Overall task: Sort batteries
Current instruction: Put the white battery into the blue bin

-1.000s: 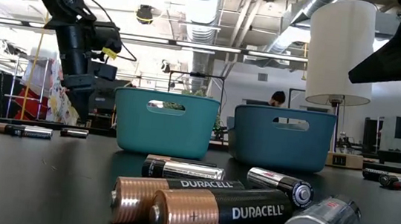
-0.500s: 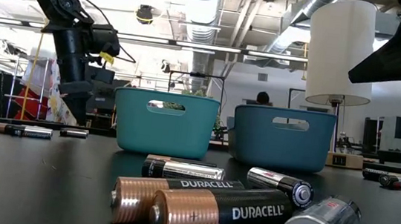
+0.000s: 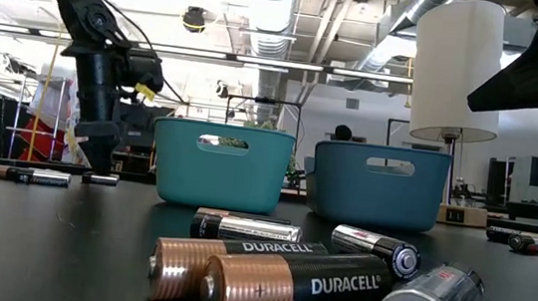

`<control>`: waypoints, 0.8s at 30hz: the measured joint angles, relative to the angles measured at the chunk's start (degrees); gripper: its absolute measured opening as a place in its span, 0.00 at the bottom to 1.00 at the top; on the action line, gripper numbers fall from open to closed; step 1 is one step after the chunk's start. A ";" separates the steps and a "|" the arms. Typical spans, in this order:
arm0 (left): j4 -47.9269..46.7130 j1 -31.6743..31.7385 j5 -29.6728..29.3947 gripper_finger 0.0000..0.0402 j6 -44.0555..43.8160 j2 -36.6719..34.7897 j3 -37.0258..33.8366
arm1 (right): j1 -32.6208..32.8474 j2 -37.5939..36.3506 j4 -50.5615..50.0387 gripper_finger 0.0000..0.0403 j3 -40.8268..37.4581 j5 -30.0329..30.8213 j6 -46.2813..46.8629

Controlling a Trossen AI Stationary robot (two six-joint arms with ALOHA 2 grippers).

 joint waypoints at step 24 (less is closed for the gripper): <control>-1.91 -0.04 -3.32 0.09 0.40 4.59 3.03 | 0.00 0.00 0.20 0.15 0.00 -1.22 0.00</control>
